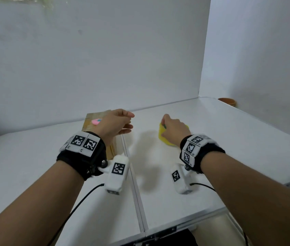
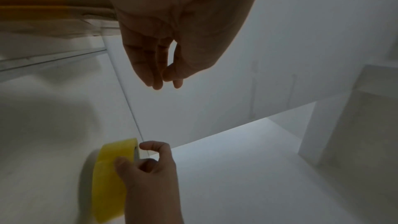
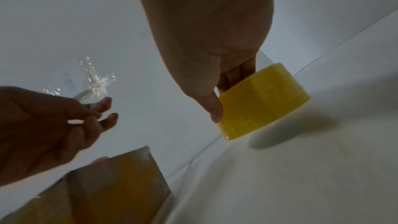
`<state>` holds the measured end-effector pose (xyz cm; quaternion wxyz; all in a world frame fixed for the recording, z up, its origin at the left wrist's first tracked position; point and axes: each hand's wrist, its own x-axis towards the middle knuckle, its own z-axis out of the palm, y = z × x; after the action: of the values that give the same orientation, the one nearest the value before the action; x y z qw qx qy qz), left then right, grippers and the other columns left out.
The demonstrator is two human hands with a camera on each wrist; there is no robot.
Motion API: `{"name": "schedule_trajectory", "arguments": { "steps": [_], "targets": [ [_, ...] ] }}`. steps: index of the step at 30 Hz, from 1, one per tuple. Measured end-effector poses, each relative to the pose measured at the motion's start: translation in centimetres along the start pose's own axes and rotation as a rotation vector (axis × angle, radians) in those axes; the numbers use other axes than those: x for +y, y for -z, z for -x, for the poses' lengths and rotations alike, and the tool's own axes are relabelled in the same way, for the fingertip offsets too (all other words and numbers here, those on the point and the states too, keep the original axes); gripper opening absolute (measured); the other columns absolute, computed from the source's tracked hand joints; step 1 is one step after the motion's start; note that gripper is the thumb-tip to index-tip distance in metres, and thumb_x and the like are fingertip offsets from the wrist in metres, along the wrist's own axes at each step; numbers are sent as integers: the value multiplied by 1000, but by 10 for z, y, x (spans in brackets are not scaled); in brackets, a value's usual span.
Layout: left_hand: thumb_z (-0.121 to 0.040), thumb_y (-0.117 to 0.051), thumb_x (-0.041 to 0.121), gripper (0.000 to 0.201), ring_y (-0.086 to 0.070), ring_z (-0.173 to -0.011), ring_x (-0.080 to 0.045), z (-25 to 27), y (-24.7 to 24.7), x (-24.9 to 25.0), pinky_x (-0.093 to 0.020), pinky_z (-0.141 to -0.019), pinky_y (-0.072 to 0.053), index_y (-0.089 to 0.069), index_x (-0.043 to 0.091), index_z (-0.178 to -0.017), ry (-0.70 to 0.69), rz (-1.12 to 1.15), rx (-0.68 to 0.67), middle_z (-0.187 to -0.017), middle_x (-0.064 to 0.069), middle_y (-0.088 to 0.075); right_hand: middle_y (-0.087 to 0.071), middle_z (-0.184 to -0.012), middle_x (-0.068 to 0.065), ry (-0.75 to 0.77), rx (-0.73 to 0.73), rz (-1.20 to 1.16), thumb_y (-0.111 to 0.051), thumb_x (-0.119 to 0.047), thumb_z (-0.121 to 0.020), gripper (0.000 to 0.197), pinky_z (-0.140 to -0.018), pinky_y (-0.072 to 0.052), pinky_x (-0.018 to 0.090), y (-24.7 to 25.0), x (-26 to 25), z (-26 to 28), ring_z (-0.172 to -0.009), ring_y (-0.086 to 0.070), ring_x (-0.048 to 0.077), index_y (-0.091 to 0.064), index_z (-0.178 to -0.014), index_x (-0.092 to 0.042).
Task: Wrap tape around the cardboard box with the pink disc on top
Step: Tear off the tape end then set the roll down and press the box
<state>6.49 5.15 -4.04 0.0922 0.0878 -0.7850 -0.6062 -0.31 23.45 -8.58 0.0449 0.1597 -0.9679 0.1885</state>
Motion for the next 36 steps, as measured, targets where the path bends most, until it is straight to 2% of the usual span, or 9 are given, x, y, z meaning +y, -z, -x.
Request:
{"name": "schedule_trajectory", "arguments": {
  "steps": [6, 8, 12, 15, 17, 20, 25, 29, 36],
  "targets": [
    [-92, -50, 0, 19, -61, -77, -15, -10, 5, -2, -25, -74, -56, -64, 12, -91, 39, 56, -9, -90, -2, -59, -48, -90, 13, 3, -65, 145, -46, -6, -89, 22, -68, -35, 35, -13, 12, -20, -79, -46, 28, -43, -111, -5],
    [-92, -53, 1, 18, -62, -77, -15, -11, 5, -3, -26, -76, -56, -65, 13, -90, 41, 77, -8, -92, -2, -61, -48, -92, 14, -13, -98, 167, -46, -7, -90, 18, -69, -33, 34, -17, 14, -23, -80, -43, 27, -42, -107, -8],
    [-92, -53, 1, 18, -62, -75, -14, -14, 8, -3, -23, -73, -57, -66, 13, -89, 23, 107, -1, -90, 0, -62, -57, -104, 13, -44, -152, 174, -51, -14, -91, 39, -71, -39, 36, -15, 12, -31, -86, -50, 29, -46, -127, 1],
    [-92, -53, 1, 19, -63, -75, -13, -14, 19, 0, -19, -65, -57, -66, 14, -89, -5, 135, 15, -93, -1, -63, -50, -133, 14, -59, -153, 174, -63, -39, -87, 59, -95, -46, 43, -9, -3, -36, -119, -52, 35, -46, -132, -6],
    [-92, -51, 1, 21, -63, -74, -13, -13, 33, 2, -20, -63, -55, -66, 14, -88, -37, 127, 52, -94, -1, -63, -43, -137, 13, 12, -68, 102, -63, -44, -86, 59, -102, -42, 46, -4, -25, -39, -126, -45, 35, -48, -131, -9],
    [-91, -47, -3, 24, -60, -69, -16, -11, 63, 2, -26, -65, -55, -64, 13, -85, -82, 108, 155, -93, -6, -61, -46, -133, 10, 205, 25, -59, -59, -36, -89, 40, -98, -45, 43, 1, -71, -45, -122, -47, 30, -55, -122, -13],
    [-92, -45, -3, 26, -61, -71, -14, -1, 118, -5, -19, -63, -54, -63, 14, -86, -66, 104, 266, -96, -4, -61, -53, -126, 7, 394, -17, -151, -55, -28, -90, 30, -100, -45, 40, -4, -139, -55, -119, -51, 27, -60, -117, -17],
    [-92, -44, -4, 27, -61, -73, -15, 8, 147, -19, -21, -66, -52, -63, 14, -86, -22, 137, 301, -97, -4, -60, -56, -127, 8, 414, -143, -110, -60, -40, -88, 46, -95, -44, 33, -14, -168, -57, -117, -54, 24, -58, -124, -12],
    [-92, -45, -4, 26, -62, -76, -16, 13, 167, -39, -22, -67, -52, -63, 13, -87, 36, 172, 321, -97, -5, -60, -66, -114, 16, 366, -135, -8, -56, -39, -90, 44, -93, -48, 40, -32, -179, -61, -108, -60, 32, -67, -111, -2]
  ]
}}
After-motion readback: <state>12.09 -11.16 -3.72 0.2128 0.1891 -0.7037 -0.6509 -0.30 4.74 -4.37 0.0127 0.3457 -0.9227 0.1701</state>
